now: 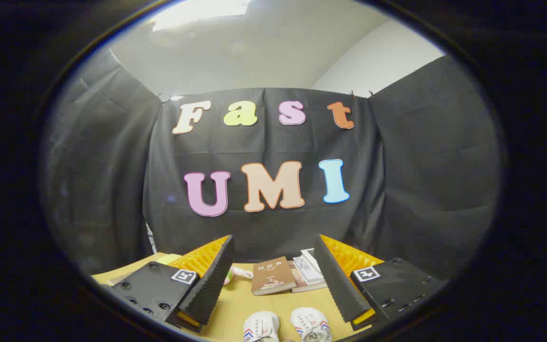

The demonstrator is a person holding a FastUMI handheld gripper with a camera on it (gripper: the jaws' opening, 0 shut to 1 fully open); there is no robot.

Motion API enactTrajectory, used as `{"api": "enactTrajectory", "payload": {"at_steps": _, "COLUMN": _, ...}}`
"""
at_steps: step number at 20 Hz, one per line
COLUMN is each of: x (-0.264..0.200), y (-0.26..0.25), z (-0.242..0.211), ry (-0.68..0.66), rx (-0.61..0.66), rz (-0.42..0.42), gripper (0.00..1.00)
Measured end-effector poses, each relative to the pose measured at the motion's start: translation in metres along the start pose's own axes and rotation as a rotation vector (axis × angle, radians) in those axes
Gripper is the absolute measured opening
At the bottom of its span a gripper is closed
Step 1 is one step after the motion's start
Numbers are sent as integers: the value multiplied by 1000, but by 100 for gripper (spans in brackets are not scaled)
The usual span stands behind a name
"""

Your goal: Open the storage box then place both shoes into the box .Put the left shoe in first, then the right shoe, with the right side of both shoes facing outward in a uniform manner.

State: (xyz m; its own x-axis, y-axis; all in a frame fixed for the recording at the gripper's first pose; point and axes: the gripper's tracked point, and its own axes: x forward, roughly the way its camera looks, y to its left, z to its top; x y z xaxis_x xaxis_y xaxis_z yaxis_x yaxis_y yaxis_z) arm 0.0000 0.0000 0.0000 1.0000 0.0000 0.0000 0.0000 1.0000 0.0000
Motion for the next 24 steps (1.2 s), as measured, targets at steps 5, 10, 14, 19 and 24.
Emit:
{"api": "enactTrajectory", "payload": {"at_steps": 5, "x": 7, "y": 2, "z": 6, "ry": -12, "rx": -9, "rz": 15, "gripper": 100}}
{"api": "enactTrajectory", "payload": {"at_steps": 10, "x": 10, "y": 5, "z": 8, "ry": -18, "rx": -25, "rz": 36, "gripper": 100}}
{"api": "enactTrajectory", "payload": {"at_steps": 14, "x": 12, "y": 6, "z": 6, "ry": -17, "rx": -33, "rz": 49, "gripper": 100}}
{"api": "enactTrajectory", "payload": {"at_steps": 19, "x": 11, "y": 11, "z": 2, "ry": -10, "rx": -34, "rz": 75, "gripper": 100}}
{"api": "enactTrajectory", "payload": {"at_steps": 24, "x": 5, "y": 25, "z": -19, "ry": 61, "rx": 21, "rz": 138, "gripper": 100}}
